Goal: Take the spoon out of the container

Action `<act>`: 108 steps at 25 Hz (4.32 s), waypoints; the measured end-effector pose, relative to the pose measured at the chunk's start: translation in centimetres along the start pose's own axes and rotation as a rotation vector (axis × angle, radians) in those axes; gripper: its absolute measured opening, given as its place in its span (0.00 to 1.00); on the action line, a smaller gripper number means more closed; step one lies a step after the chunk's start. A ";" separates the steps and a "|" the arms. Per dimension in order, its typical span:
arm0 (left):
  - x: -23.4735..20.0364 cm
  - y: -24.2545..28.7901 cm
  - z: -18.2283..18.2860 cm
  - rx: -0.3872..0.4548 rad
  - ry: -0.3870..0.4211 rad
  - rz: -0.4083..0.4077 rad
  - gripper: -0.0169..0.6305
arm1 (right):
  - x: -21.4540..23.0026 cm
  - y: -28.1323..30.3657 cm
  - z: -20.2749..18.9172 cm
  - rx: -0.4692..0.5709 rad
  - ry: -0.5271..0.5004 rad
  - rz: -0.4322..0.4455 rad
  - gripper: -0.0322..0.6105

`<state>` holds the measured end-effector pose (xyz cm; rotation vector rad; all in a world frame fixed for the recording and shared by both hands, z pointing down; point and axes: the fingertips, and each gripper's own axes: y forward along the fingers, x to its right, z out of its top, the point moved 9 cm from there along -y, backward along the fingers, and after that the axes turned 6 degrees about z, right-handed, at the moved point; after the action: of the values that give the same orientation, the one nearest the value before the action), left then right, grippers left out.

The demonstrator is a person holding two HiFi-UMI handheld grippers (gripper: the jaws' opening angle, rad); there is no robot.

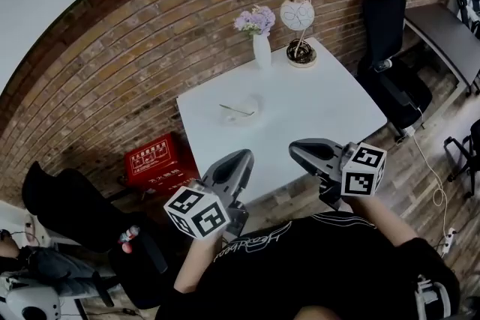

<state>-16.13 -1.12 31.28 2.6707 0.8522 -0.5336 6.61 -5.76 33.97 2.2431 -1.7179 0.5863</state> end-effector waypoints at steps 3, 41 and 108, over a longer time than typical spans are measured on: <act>-1.5 1.1 0.4 -0.009 -0.003 -0.014 0.03 | 1.3 0.9 0.0 -0.004 0.011 -0.010 0.05; -21.3 12.1 0.5 -0.103 -0.107 0.312 0.16 | 19.7 11.2 1.4 -0.117 0.165 0.040 0.05; -26.8 15.7 -2.7 -0.065 -0.285 0.455 0.04 | 21.9 9.8 -2.1 -0.143 0.282 -0.012 0.05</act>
<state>-26.27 -25.64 47.56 2.5263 0.1699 -0.7261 1.67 -26.34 45.56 1.9652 -1.5533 0.7152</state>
